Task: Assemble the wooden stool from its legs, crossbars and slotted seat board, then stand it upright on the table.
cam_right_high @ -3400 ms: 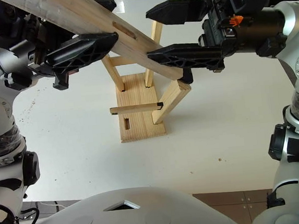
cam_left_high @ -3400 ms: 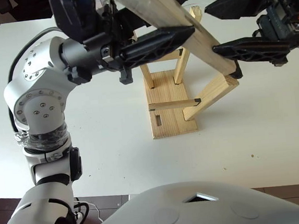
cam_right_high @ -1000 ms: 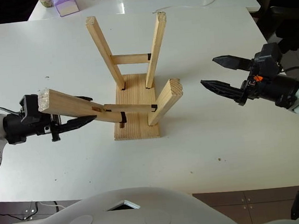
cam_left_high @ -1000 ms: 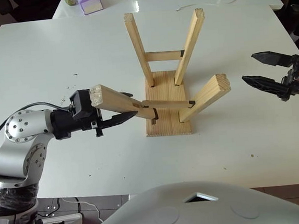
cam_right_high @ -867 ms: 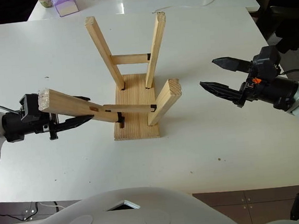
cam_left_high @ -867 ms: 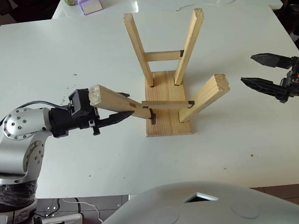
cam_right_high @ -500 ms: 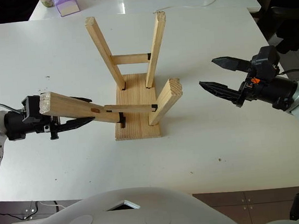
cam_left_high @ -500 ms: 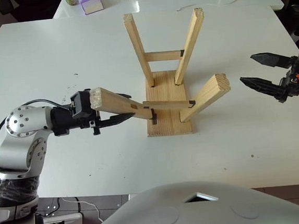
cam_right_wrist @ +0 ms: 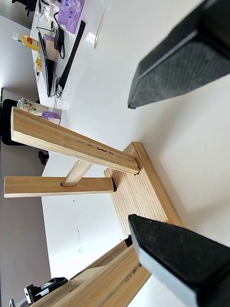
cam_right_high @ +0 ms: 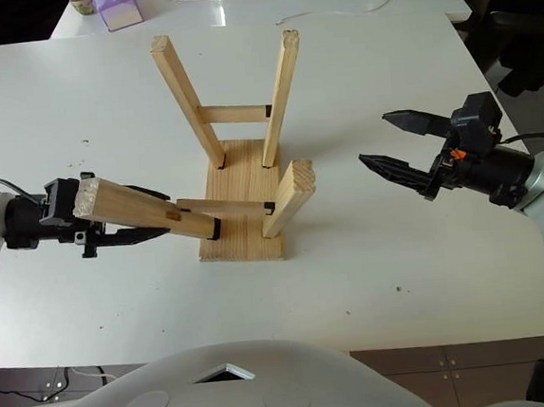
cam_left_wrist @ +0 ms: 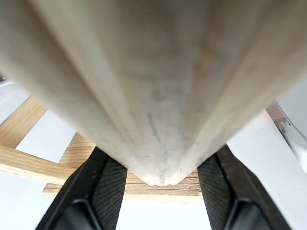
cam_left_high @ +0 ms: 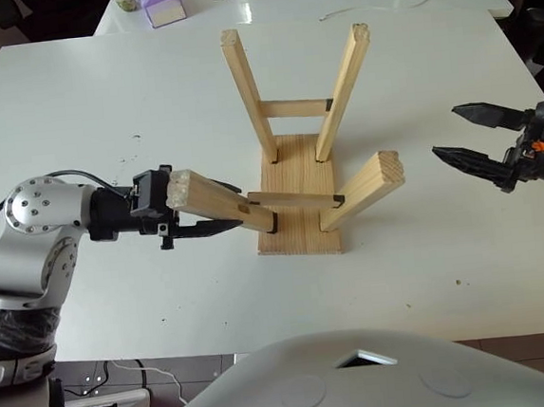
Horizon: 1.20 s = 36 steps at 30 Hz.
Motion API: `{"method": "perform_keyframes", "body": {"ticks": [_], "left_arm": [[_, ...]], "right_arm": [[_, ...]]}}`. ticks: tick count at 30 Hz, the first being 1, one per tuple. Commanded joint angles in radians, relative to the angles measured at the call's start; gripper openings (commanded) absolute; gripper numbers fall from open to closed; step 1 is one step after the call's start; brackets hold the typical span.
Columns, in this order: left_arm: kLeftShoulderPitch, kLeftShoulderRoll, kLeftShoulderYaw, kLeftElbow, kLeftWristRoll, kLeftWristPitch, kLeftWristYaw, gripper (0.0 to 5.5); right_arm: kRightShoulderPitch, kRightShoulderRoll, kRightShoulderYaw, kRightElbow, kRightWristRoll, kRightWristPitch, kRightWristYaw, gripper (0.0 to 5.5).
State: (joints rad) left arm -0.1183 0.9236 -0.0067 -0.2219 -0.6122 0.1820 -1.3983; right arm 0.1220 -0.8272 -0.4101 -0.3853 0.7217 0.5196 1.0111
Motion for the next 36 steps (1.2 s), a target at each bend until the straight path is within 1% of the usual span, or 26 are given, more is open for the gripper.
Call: {"method": "perform_keyframes", "body": {"ticks": [1, 3, 11, 17, 21, 24, 27, 31, 32, 34, 36], "left_arm": [[-0.063, 0.03, -0.083, 0.093, 0.069, 0.139, -0.01, 2.08], [-0.102, 0.02, -0.105, 0.106, 0.063, 0.164, -0.02, 2.08], [-0.121, 0.006, -0.195, 0.086, 0.136, 0.099, -0.035, 2.08], [-0.142, -0.017, -0.237, 0.037, 0.153, 0.126, 0.018, 2.08], [-0.144, -0.041, -0.257, 0.036, 0.192, 0.133, 0.095, 2.08], [-0.166, -0.095, -0.257, 0.011, 0.193, 0.202, 0.234, 2.08], [-0.174, -0.13, -0.251, -0.048, 0.18, 0.281, 0.335, 2.08], [-0.154, -0.141, -0.253, -0.134, 0.169, 0.353, 0.422, 2.08], [-0.154, -0.145, -0.253, -0.15, 0.163, 0.37, 0.439, 2.08], [-0.162, -0.155, -0.252, -0.168, 0.156, 0.401, 0.47, 2.08], [-0.167, -0.163, -0.253, -0.174, 0.157, 0.42, 0.495, 2.08]], "right_arm": [[0.028, 0.017, 0.013, -0.028, -0.025, -0.023, -0.017, 4.05], [0.034, 0.023, 0.023, -0.034, -0.035, -0.033, -0.022, 4.05], [0.024, 0.032, 0.055, -0.043, -0.053, -0.05, -0.037, 4.05], [0.009, 0.028, 0.071, -0.048, -0.063, -0.061, -0.04, 4.05], [-0.03, 0.041, 0.079, -0.031, -0.088, -0.069, -0.077, 4.05], [-0.101, 0.08, 0.056, 0.006, -0.136, -0.071, -0.216, 4.05], [-0.198, 0.15, -0.016, 0.027, -0.153, -0.069, -0.417, 4.05], [-0.309, 0.217, -0.098, -0.096, -0.082, -0.037, -0.625, 4.05], [-0.335, 0.226, -0.099, -0.16, -0.044, -0.017, -0.671, 4.05], [-0.397, 0.252, -0.046, -0.311, 0.048, 0.033, -0.77, 4.05], [-0.437, 0.274, 0.076, -0.434, 0.077, 0.082, -0.833, 4.05]]}}
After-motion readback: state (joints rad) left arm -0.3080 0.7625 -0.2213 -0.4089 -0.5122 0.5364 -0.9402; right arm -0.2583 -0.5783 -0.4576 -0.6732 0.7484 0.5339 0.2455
